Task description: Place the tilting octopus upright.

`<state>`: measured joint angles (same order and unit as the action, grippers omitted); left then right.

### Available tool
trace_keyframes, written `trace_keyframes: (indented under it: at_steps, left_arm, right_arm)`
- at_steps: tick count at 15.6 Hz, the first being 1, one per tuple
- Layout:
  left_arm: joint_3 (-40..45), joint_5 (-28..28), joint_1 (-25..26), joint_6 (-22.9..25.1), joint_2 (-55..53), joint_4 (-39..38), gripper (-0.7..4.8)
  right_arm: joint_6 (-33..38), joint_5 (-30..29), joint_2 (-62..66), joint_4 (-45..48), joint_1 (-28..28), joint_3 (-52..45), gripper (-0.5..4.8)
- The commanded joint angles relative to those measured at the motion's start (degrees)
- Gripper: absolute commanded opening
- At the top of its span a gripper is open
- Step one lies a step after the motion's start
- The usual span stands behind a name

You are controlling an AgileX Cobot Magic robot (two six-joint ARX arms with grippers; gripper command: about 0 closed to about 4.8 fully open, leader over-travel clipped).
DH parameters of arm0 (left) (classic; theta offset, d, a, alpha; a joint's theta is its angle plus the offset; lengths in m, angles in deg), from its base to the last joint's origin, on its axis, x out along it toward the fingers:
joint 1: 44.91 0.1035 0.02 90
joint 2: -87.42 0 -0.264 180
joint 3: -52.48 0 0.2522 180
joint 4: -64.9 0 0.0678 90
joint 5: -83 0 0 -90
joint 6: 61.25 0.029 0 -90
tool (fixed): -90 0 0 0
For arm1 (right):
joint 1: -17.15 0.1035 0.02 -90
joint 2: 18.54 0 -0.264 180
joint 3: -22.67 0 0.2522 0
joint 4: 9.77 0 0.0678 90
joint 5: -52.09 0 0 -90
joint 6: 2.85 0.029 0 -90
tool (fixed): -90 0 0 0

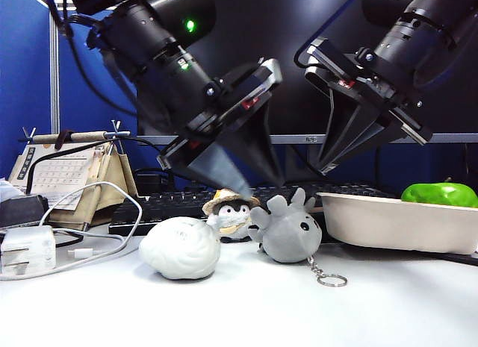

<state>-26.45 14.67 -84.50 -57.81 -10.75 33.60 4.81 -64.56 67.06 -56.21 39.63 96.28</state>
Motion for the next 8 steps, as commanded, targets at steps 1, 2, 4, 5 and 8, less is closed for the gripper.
trace_keyframes:
  at_steps: [1, 2, 4, 5, 8]
  left_arm:
    - [-0.22, -0.04, -0.17, 7.96, 0.20, 1.57, 2.79]
    - [-0.22, -0.09, -0.15, 9.22, 0.20, 1.60, 2.79]
    - [-0.22, -1.11, -0.17, 14.62, 0.20, 1.88, 2.90]
    - [-0.22, -1.84, -0.15, 15.78, 0.20, 2.01, 2.92]
    - [-0.22, -2.49, -0.15, 16.28, 0.20, 2.38, 2.92]
  right_arm:
    - [0.07, -0.26, -0.28, 1.57, 0.07, 0.37, 0.00]
    - [0.07, -0.26, -0.28, 1.75, 0.07, 0.37, 0.00]
    - [0.07, -0.26, -0.28, 2.40, 0.07, 0.37, 0.00]
    - [0.07, -0.26, -0.28, 2.93, 0.07, 0.37, 0.00]
    - [0.13, -0.26, -0.28, 3.65, 0.07, 0.37, 0.00]
